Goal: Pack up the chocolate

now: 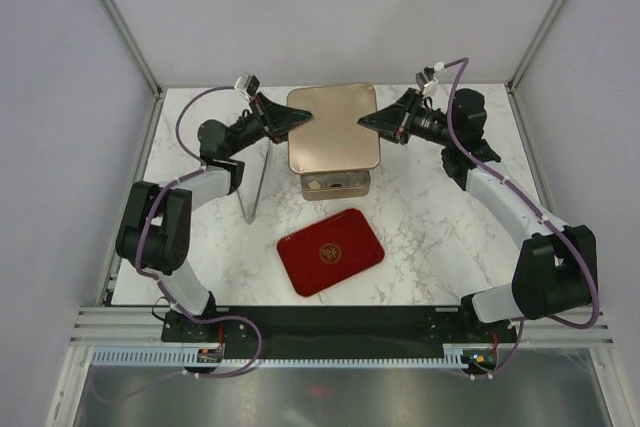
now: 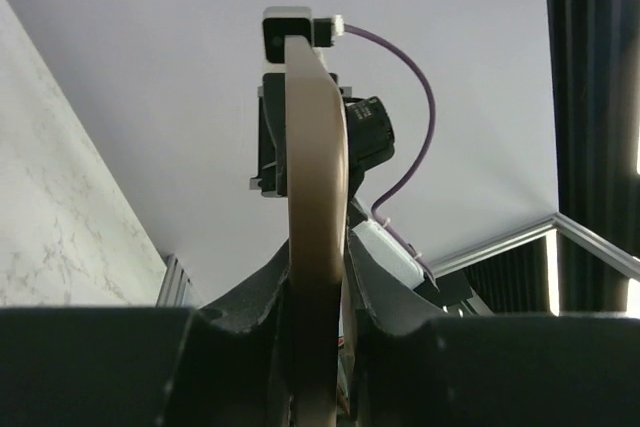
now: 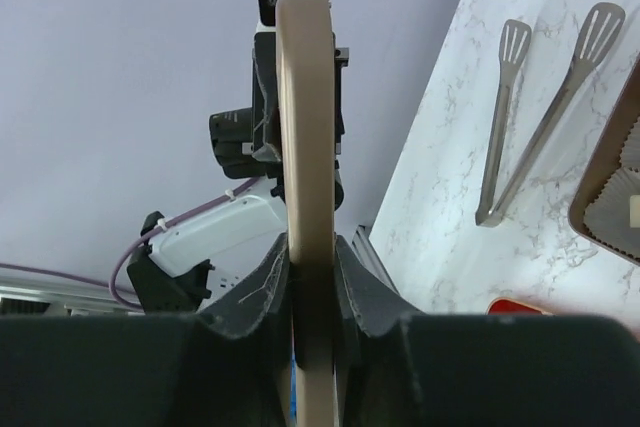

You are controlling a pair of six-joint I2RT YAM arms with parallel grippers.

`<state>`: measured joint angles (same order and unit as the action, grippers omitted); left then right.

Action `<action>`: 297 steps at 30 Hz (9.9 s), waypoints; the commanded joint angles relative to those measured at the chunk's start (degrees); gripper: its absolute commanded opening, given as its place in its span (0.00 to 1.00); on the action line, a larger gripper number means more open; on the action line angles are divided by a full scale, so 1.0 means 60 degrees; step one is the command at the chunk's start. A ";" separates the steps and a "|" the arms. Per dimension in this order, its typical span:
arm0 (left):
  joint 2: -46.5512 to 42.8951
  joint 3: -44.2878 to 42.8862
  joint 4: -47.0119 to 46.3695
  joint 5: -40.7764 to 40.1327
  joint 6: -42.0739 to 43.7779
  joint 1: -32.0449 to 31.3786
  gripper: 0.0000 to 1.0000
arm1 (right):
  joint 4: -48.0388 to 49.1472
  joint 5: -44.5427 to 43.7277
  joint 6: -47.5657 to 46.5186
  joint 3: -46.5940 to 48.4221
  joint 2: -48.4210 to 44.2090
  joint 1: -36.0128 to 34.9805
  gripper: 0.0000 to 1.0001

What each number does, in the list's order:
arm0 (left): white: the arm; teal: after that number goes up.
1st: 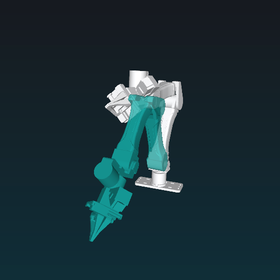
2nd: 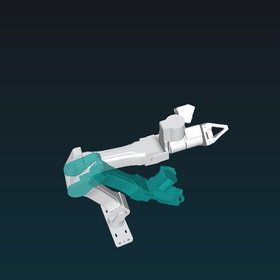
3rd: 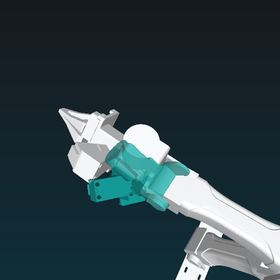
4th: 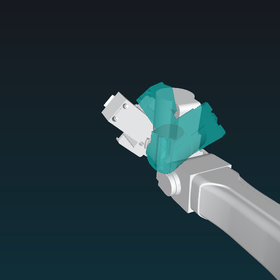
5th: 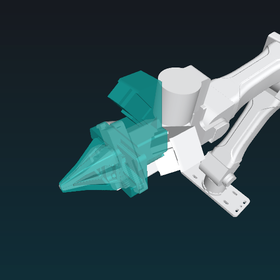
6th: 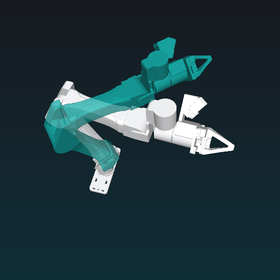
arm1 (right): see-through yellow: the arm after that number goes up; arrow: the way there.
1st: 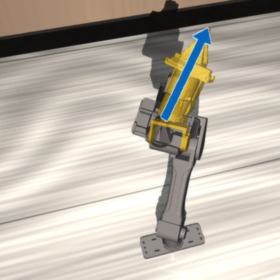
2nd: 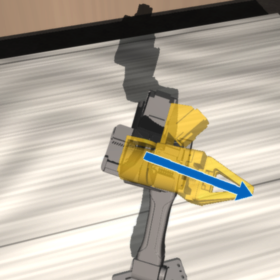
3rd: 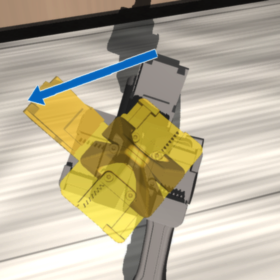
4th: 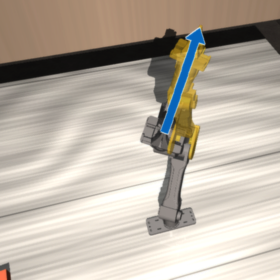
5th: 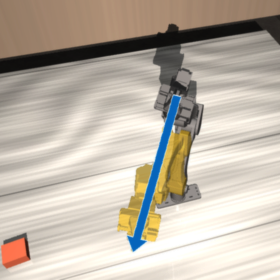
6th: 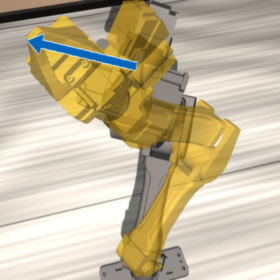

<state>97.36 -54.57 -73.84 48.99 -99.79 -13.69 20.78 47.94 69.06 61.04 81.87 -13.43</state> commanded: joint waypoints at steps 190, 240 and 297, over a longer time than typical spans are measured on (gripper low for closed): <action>-0.1580 -0.3210 1.6219 -0.3975 1.2530 0.0466 0.25 | -0.6173 -0.5441 -0.6792 0.3187 0.3480 0.0144 0.83; 0.2421 -0.4661 1.5149 -0.4607 1.1446 -0.0765 0.02 | -0.4210 -0.4388 -0.6734 0.1107 0.4256 -0.0530 0.43; 0.0179 -0.2332 1.4388 -0.3904 1.0977 -0.0750 0.54 | -0.3594 -0.4871 -0.7203 -0.1208 0.3070 -0.0442 0.48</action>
<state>99.96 -69.82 15.64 21.69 -31.86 -17.87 6.81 19.00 27.68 56.10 100.16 -15.84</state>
